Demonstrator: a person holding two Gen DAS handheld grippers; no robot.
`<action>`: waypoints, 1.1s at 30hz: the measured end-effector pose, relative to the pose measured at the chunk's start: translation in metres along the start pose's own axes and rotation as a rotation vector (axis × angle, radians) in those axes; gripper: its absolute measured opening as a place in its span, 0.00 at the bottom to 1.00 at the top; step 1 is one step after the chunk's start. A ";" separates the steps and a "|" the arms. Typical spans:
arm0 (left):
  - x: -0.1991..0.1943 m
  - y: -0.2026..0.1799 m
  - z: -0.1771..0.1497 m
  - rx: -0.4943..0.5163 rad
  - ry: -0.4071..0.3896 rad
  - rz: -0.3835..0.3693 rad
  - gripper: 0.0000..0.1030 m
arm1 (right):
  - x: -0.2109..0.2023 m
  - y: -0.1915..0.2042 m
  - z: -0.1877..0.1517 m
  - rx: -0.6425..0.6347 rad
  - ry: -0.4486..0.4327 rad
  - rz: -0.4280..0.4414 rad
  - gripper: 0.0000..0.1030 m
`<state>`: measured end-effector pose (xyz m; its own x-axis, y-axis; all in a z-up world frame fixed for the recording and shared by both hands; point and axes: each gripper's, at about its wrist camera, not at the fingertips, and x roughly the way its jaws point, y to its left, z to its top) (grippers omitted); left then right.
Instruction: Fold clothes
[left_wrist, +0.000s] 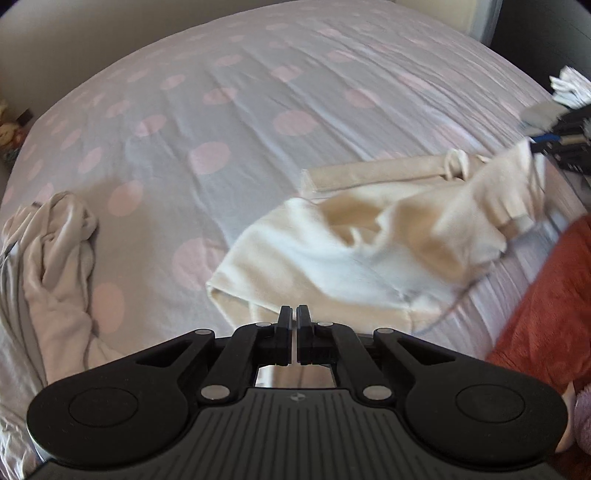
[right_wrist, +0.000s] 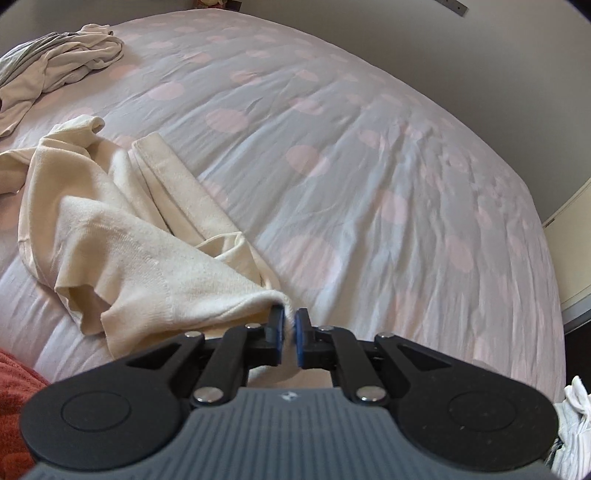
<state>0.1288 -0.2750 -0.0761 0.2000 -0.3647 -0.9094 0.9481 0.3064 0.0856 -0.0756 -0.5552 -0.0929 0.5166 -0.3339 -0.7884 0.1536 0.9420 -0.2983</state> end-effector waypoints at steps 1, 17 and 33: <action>0.003 -0.012 -0.001 0.047 -0.001 -0.016 0.01 | 0.001 0.000 -0.002 0.004 0.002 0.005 0.10; 0.088 -0.136 -0.029 0.796 0.029 -0.025 0.18 | -0.024 -0.005 -0.034 -0.019 -0.010 0.051 0.31; 0.117 -0.141 -0.044 0.991 0.044 0.005 0.06 | 0.001 -0.015 -0.048 0.048 -0.016 0.110 0.34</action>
<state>0.0078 -0.3223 -0.2120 0.2145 -0.3265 -0.9206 0.7296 -0.5731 0.3732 -0.1180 -0.5713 -0.1156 0.5460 -0.2284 -0.8060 0.1350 0.9735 -0.1843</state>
